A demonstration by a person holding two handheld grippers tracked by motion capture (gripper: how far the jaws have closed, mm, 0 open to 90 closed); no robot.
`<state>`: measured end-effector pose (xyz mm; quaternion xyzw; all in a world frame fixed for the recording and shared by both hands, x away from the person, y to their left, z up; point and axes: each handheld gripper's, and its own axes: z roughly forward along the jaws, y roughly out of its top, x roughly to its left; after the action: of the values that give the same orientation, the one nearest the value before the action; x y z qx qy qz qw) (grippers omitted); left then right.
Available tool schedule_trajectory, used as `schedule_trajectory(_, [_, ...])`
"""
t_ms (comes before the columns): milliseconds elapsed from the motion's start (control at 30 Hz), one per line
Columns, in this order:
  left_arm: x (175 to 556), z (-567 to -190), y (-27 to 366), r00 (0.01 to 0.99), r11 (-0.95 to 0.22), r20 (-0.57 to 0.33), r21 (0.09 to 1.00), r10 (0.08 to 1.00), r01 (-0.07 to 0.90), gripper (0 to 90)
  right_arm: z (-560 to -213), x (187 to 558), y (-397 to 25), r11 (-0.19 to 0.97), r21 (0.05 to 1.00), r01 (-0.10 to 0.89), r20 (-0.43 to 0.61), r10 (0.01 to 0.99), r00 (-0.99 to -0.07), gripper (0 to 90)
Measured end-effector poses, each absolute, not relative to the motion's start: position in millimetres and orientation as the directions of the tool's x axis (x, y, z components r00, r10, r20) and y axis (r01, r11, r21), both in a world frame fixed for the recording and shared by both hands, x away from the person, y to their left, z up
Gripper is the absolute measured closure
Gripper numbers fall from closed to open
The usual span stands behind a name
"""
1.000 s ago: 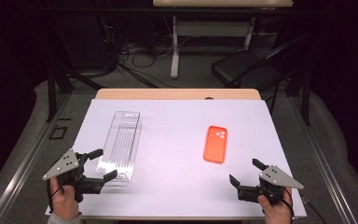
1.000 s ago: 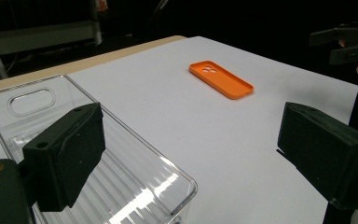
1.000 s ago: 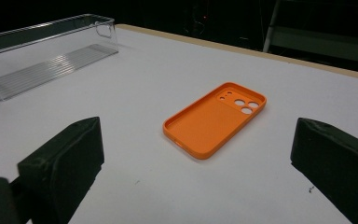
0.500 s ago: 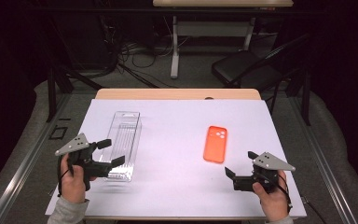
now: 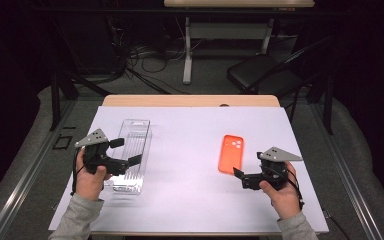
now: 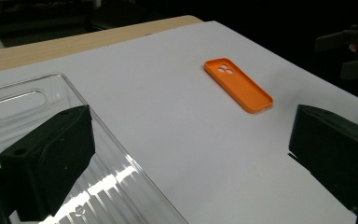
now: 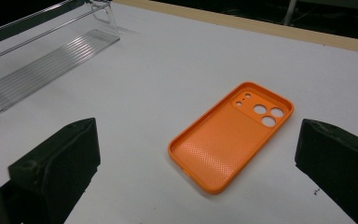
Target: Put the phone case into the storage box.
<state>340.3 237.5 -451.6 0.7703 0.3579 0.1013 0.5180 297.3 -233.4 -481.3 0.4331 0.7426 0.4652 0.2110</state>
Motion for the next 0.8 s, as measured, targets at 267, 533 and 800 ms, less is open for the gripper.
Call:
schedule_trajectory(267, [362.9,-446.9,230.4,0.658,-0.182,-0.242,0.843,0.713,0.506,0.5,-474.8,320.4,-230.1,0.15,0.864,0.48,0.123,0.862,-0.492,0.0])
schedule_trajectory(533, [378.4,-440.6,231.6,0.661,-0.162,-0.243,0.857,0.71,0.489,0.5,-468.3,340.4,-237.4,0.1,0.856,0.508,0.155,0.886,-0.436,0.0])
schedule_trajectory(800, [389.6,-433.1,234.4,0.634,-0.144,-0.246,0.855,0.733,0.498,0.6,-461.1,355.6,-236.5,0.101,0.845,0.525,0.157,0.892,-0.424,0.1])
